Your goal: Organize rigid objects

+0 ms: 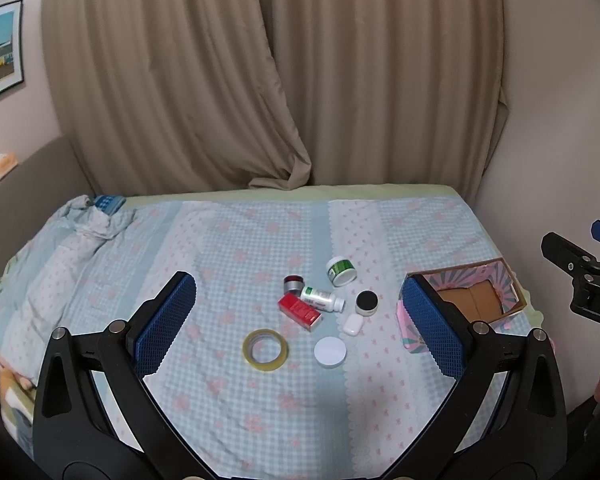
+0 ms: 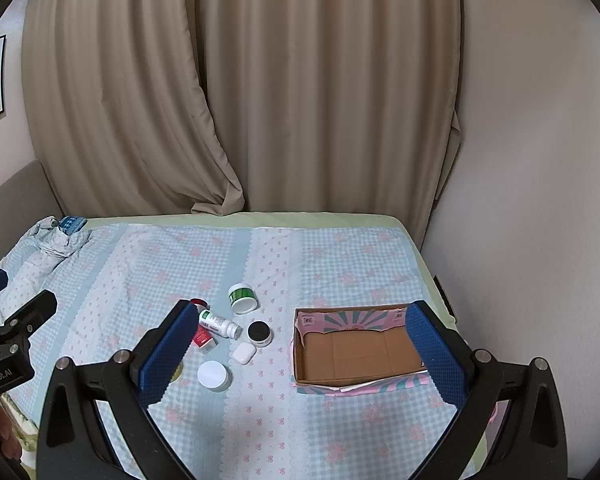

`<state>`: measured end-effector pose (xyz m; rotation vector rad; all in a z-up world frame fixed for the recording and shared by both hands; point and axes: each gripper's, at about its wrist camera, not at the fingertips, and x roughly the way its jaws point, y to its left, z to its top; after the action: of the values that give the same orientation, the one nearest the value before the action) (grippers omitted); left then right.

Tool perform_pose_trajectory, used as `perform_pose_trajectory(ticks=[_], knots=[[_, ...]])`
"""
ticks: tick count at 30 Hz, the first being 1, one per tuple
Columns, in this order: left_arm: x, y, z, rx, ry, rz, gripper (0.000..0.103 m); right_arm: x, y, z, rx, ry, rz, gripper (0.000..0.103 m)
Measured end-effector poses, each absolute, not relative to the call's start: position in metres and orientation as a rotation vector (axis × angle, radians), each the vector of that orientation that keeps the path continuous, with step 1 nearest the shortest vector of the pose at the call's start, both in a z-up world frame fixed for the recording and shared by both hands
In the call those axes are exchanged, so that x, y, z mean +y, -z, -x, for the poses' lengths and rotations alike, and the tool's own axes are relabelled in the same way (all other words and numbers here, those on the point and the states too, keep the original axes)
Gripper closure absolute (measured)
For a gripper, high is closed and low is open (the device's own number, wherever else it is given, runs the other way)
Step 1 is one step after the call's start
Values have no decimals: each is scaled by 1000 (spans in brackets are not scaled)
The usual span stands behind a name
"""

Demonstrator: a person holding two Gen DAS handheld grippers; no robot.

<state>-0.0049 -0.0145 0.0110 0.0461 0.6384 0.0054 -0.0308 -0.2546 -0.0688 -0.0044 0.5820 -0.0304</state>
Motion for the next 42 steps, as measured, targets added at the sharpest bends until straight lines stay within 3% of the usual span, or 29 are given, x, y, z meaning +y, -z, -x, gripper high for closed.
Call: perform_pose_trajectory(ticks=[42], knots=[[-1,7,12,702,-58,-49,0,-258,81,25,597,-16,-7,0]])
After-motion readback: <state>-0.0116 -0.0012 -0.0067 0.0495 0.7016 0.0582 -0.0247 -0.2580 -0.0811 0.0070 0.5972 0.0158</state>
